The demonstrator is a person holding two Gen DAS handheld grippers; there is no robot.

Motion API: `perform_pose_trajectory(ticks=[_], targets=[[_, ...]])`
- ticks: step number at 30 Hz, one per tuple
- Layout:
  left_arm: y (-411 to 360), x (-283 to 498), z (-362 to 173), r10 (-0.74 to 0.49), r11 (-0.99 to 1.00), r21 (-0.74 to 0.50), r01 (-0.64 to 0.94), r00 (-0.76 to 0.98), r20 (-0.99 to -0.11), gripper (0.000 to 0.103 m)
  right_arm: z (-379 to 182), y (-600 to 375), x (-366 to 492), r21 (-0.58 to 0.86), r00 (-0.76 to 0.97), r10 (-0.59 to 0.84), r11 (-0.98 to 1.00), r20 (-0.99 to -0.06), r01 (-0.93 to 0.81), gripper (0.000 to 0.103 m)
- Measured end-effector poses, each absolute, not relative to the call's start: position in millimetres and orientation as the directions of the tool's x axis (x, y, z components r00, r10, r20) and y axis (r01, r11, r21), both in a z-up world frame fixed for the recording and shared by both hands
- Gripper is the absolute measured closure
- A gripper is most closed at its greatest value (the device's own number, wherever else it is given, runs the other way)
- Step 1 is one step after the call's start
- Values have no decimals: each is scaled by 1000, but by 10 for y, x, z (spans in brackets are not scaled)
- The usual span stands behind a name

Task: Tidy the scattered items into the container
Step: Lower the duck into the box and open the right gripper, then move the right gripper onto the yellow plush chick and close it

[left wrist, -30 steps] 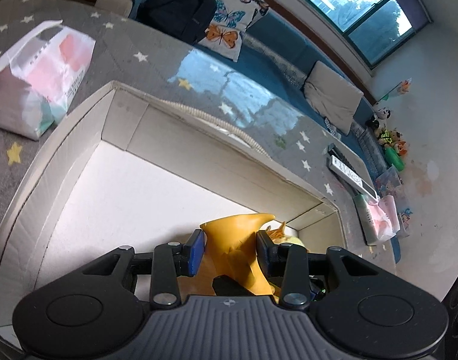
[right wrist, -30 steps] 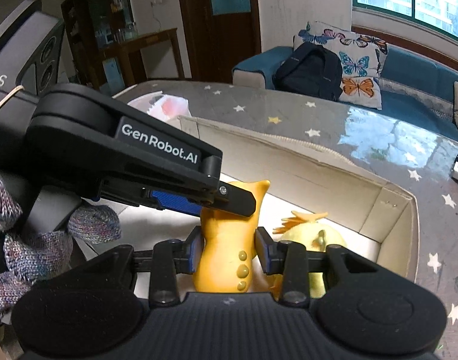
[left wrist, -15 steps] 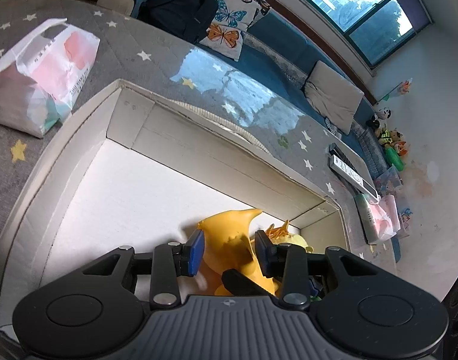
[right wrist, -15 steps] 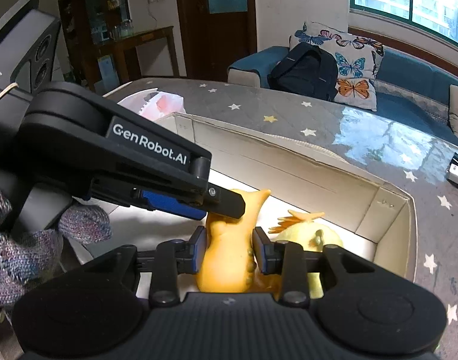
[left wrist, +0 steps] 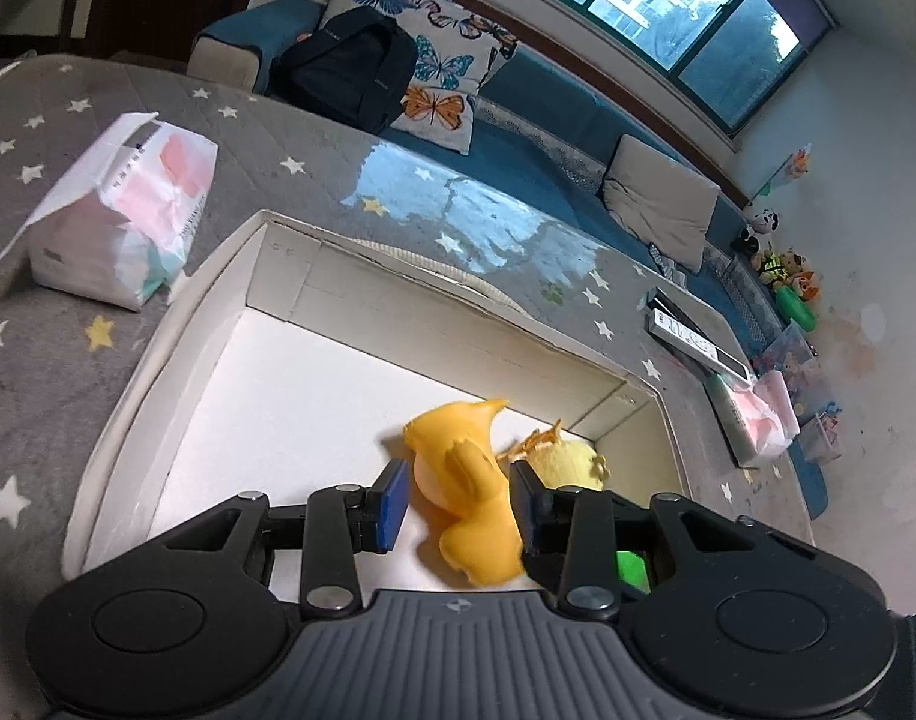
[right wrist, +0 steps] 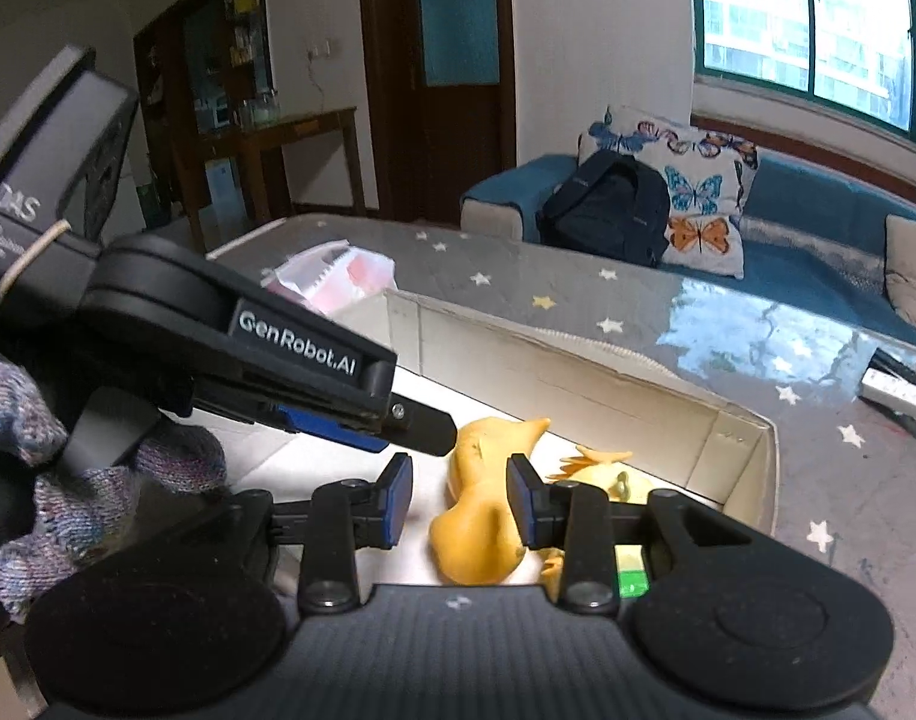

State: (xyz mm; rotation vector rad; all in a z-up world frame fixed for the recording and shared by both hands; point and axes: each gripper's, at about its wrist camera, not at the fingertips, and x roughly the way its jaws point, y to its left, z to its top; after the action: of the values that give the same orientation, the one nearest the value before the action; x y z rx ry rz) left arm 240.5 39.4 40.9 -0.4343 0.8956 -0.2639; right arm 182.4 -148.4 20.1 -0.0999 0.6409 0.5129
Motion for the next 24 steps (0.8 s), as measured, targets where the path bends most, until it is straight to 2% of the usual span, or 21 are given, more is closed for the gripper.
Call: perform_pose_trajectory(ticks=[5,8,24], targets=[[421,2183,477,-385,893,-445,60,612,-691,64,316,-1561,1523,79,688,457,859,-564,-505,67],[443,2045,507,-379,898,-435,66,617,-689,64,345,-1546,1324,80,688,474,850,-549,-521,58],[544,1411,604,-334,923,-375,89,673,-660,64,122,-1396,810,123,633,525,815,-569,-566,53]])
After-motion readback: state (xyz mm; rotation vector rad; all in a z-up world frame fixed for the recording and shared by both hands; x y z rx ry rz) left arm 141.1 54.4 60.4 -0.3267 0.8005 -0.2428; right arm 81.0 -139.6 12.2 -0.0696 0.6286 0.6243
